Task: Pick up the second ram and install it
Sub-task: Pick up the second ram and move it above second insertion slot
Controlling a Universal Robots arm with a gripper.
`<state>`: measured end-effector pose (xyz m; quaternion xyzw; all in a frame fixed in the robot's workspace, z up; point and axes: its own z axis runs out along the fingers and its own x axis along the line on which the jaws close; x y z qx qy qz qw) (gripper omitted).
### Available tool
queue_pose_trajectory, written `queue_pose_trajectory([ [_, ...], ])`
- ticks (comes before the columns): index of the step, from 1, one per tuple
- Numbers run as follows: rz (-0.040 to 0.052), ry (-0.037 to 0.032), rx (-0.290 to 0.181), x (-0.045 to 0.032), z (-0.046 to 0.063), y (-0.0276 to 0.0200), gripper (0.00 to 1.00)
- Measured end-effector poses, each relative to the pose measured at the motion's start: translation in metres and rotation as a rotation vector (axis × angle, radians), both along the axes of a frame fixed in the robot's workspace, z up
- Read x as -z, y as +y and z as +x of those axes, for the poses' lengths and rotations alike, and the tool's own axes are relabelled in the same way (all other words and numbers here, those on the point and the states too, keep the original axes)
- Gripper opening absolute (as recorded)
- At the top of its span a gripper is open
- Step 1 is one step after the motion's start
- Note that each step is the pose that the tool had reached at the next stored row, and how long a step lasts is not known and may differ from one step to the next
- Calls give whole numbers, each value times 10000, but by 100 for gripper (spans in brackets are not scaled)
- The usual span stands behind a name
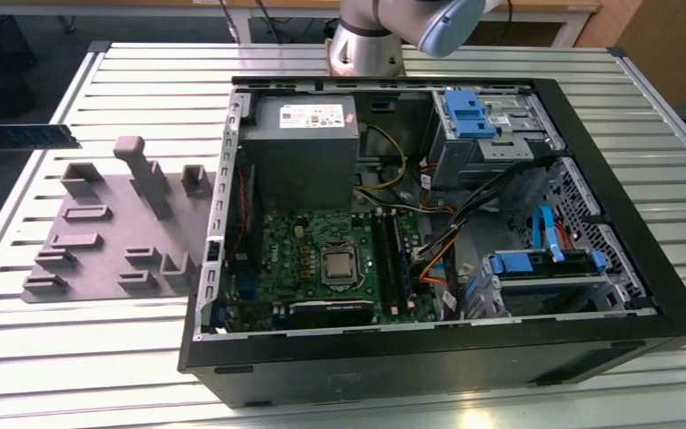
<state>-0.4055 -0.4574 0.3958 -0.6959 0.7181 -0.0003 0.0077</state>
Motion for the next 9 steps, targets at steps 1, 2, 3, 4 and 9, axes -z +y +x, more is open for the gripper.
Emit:
queue_pose_trajectory([
  [1, 0, 0, 0, 0, 8, 0, 14],
  [2, 0, -1, 0, 0, 16, 0, 14],
  [3, 0, -1, -1, 0, 24, 0, 14],
  [4, 0, 0, 0, 0, 31, 0, 14],
  [9, 0, 0, 0, 0, 58, 0, 14],
])
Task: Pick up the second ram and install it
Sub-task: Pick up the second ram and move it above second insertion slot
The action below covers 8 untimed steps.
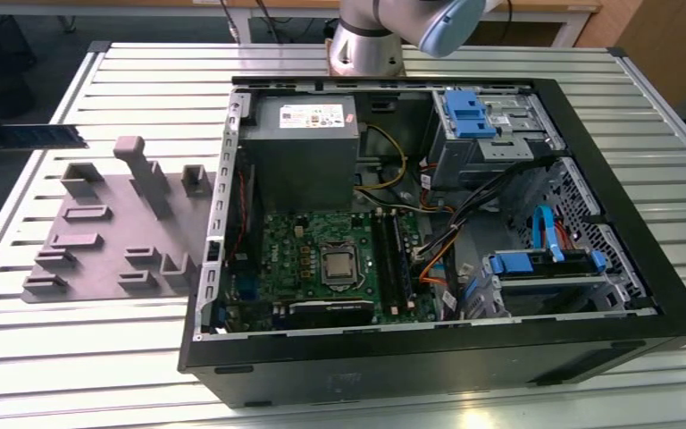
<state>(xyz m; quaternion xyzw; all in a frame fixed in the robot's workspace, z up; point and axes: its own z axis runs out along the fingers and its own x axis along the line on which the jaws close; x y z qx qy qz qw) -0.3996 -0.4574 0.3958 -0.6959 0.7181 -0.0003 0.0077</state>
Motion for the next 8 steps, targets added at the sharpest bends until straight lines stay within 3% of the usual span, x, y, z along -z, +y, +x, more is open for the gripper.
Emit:
queue_pose_trajectory([
  [8, 0, 0, 1, 0, 40, 0, 14],
])
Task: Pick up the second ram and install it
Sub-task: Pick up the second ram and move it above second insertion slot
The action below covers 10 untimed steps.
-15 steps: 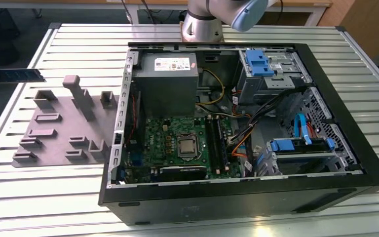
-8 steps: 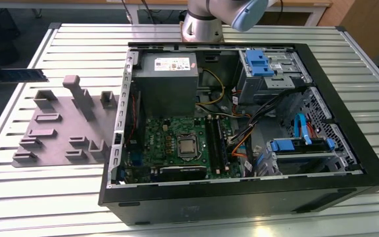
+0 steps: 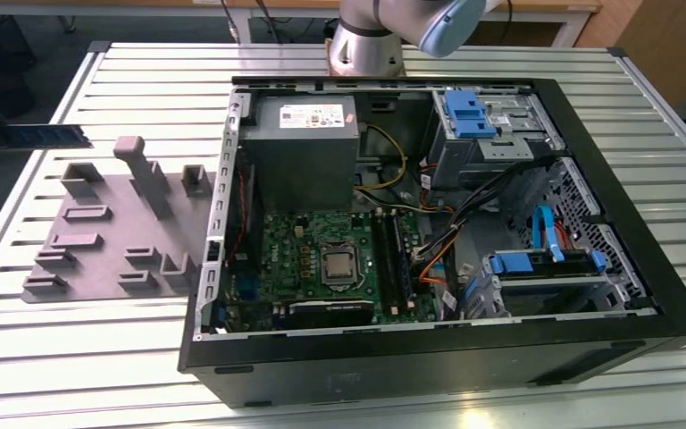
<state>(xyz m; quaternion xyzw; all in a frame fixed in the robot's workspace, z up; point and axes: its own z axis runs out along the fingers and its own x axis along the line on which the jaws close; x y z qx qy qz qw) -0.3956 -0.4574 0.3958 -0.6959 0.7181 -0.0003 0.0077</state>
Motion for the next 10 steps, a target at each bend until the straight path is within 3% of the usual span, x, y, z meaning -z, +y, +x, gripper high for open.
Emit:
queue_pose_trajectory([
  [10, 0, 1, -1, 0, 37, -1, 14],
])
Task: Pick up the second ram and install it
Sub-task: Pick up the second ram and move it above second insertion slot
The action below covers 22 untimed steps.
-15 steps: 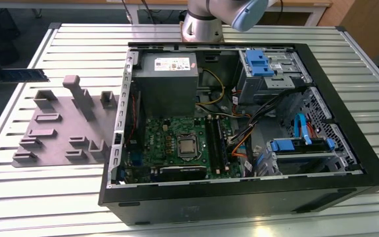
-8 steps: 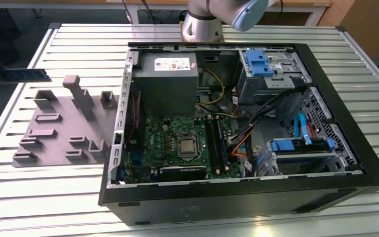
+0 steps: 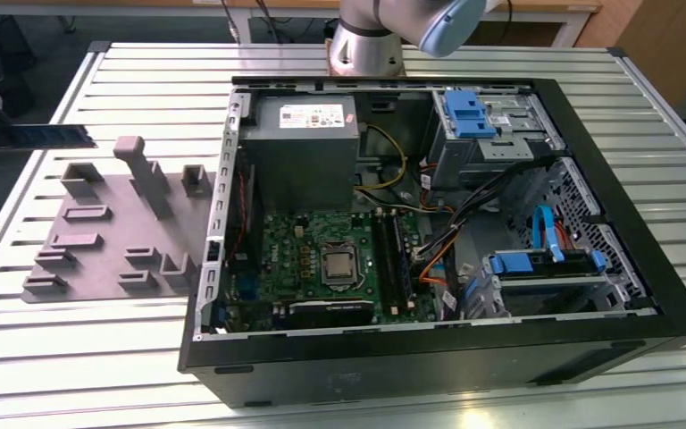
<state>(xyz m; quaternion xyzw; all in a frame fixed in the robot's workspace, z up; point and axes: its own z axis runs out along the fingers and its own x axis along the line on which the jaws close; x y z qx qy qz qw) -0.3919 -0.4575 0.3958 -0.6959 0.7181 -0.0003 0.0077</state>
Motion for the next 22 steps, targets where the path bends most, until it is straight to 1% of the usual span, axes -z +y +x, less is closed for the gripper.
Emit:
queue_pose_trajectory([
  [22, 0, 0, 1, 0, 68, 0, 14],
])
